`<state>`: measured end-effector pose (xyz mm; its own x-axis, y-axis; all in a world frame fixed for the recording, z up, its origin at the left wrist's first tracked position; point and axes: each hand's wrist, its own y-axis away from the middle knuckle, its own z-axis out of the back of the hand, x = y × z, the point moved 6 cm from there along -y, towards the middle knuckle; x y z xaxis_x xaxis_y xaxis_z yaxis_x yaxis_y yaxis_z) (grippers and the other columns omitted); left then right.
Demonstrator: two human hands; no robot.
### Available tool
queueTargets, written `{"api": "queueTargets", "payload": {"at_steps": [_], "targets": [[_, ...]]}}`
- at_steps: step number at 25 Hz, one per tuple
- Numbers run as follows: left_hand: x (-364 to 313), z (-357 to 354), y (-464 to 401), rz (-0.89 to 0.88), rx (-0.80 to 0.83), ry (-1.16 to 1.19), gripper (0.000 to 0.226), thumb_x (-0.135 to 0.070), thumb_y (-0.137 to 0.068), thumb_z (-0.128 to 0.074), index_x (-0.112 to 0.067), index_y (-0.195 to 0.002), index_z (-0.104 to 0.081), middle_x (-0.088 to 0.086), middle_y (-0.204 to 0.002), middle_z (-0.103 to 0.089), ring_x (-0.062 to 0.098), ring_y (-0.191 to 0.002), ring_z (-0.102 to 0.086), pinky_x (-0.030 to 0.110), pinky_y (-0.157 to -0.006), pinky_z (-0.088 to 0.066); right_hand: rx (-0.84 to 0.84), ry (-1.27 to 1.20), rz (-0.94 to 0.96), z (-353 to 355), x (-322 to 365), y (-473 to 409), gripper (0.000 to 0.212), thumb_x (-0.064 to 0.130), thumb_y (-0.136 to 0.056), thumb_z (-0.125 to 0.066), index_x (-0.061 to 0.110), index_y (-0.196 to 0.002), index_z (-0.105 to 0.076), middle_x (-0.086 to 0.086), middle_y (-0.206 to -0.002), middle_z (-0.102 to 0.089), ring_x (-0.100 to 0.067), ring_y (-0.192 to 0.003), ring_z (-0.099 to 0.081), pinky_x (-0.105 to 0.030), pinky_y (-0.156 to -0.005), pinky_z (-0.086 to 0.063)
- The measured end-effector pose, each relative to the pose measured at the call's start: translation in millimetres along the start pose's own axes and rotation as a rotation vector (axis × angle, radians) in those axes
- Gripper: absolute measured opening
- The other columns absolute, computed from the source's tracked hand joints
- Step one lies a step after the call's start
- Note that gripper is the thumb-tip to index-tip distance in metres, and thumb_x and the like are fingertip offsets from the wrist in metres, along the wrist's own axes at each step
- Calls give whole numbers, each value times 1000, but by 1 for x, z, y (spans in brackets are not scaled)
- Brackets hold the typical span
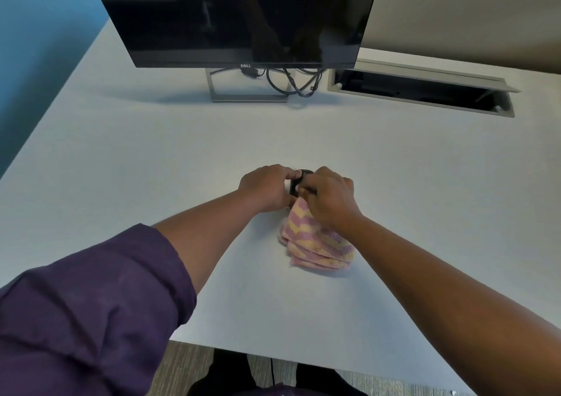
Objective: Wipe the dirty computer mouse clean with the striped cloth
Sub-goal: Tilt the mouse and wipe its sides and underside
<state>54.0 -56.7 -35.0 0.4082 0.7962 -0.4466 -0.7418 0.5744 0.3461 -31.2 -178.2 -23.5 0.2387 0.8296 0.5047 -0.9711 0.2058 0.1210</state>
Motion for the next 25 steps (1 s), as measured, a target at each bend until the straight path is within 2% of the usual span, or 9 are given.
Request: {"api": "queueTargets", "payload": {"at_steps": [2, 5, 8, 11, 15, 18, 21, 22, 25], "targets": [[0, 0, -1, 3, 13, -8, 67, -56, -73, -78, -51, -136, -54, -16, -127, -63, 18, -116, -60, 27, -71, -36, 39, 26, 59, -2, 3, -1, 11, 24, -97, -65, 27, -93, -74, 4, -96, -60, -22, -94, -57, -35, -82, -26], [-2, -1, -2, -10, 24, -22, 53, -52, -74, -74, -52, -126, -60, -16, -106, -65, 20, -107, -63, 25, -60, -33, 15, -5, -6, 5, 1, -11, 16, 19, -97, -64, 28, -88, -73, 5, -92, -61, -21, -92, -58, -38, -81, -34], [-2, -1, -1, -1, 11, -21, 64, -53, -75, -76, -51, -135, -55, -15, -125, -65, 20, -114, -61, 28, -71, -36, 67, -7, 44, -1, 2, -7, 10, 20, -95, -68, 25, -88, -74, 7, -91, -59, -22, -90, -59, -37, -80, -34], [-2, -1, -3, -19, 10, -16, 64, -54, -75, -74, -51, -136, -55, -16, -126, -65, 19, -113, -62, 28, -71, -37, 30, -32, -16, 3, -2, -9, 13, 19, -96, -66, 26, -90, -75, 6, -91, -60, -19, -88, -58, -38, -82, -39], [-2, -1, -1, -8, 12, -19, 69, -54, -75, -76, -50, -139, -52, -16, -129, -63, 19, -116, -60, 28, -73, -36, 114, -30, 34, -2, 2, -7, 11, 21, -95, -68, 27, -87, -73, 8, -91, -60, -19, -90, -58, -39, -84, -40], [-4, -1, 0, -30, 25, -18, 60, -53, -75, -72, -52, -133, -55, -16, -107, -65, 20, -106, -63, 26, -62, -34, 58, -53, -30, 4, -2, -12, 14, 20, -97, -66, 25, -86, -73, 7, -88, -63, -17, -86, -59, -39, -82, -44], [-5, 0, 1, -26, 18, -33, 63, -53, -74, -72, -51, -135, -54, -17, -116, -66, 19, -108, -62, 27, -67, -35, 133, -29, 5, -3, 3, -7, 13, 23, -96, -68, 29, -85, -71, 10, -90, -59, -15, -85, -57, -38, -83, -41], [-5, -1, 2, -29, 21, -37, 60, -53, -74, -72, -51, -132, -56, -19, -113, -66, 19, -106, -63, 27, -66, -36, 132, -20, 15, -3, 5, -7, 14, 24, -96, -68, 31, -85, -70, 10, -89, -58, -15, -85, -57, -38, -82, -40], [-7, 0, 4, -33, 25, -35, 32, -53, -74, -64, -50, -107, -63, -22, -79, -58, 20, -89, -64, 23, -54, -31, 54, -14, -45, 10, 3, -17, 23, 22, -98, -64, 34, -79, -64, 10, -83, -55, -18, -84, -57, -37, -76, -37]]}}
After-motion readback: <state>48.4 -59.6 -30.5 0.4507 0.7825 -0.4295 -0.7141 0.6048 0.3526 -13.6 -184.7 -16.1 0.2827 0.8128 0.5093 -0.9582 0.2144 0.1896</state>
